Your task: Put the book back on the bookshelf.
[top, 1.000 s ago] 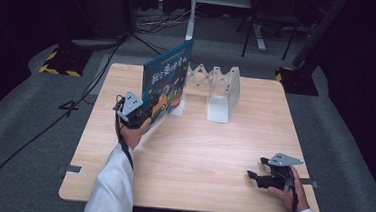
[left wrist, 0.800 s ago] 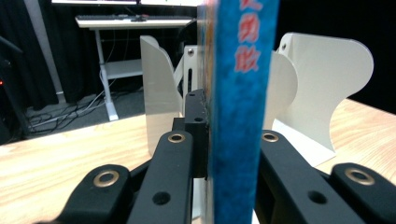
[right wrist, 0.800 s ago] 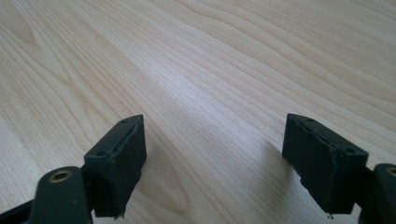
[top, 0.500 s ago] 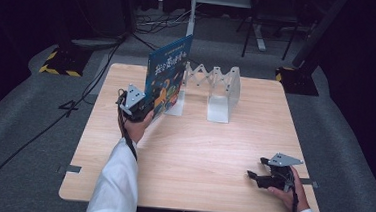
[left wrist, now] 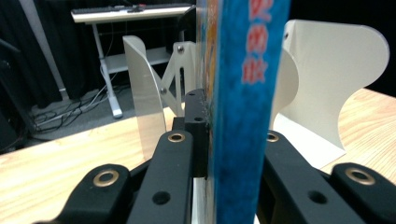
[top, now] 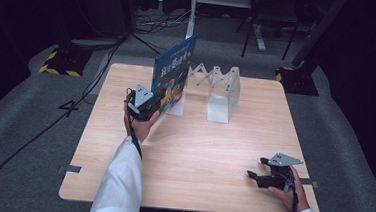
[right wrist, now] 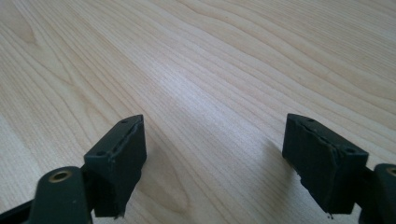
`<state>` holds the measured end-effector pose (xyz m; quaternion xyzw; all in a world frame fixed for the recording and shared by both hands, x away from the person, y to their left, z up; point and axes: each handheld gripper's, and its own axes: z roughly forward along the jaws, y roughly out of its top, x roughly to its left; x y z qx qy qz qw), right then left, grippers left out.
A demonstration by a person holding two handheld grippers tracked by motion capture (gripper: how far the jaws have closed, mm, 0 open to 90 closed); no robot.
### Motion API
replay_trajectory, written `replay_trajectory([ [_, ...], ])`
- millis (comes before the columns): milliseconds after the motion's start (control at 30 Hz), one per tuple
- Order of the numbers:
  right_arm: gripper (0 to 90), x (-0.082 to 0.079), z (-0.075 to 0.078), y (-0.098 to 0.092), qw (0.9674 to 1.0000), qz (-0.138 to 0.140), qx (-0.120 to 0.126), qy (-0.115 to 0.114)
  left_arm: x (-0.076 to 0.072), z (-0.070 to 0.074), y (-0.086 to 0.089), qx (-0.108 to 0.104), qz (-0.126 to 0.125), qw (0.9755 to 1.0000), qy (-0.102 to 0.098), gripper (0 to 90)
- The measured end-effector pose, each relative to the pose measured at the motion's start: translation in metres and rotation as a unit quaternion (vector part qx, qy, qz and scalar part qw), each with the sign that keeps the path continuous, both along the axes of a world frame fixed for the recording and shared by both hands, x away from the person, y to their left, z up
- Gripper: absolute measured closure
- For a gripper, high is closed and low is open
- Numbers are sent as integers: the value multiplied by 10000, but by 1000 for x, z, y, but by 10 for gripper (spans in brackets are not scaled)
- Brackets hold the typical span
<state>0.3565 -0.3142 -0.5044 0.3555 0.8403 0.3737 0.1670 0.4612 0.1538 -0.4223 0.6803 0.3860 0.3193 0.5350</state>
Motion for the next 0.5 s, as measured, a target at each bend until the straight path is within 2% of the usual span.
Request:
replay_trajectory([
  [67,221,0,0,0,10000,0,-1,-2,1,-3,-1,-39,18,10000,34,828],
  [267,221,0,0,0,10000,7,-1,-1,4,-12,-3,71,71,9997,214,827],
  [500,222,0,0,0,10000,7,2,1,7,-16,-4,19,194,9993,307,827],
])
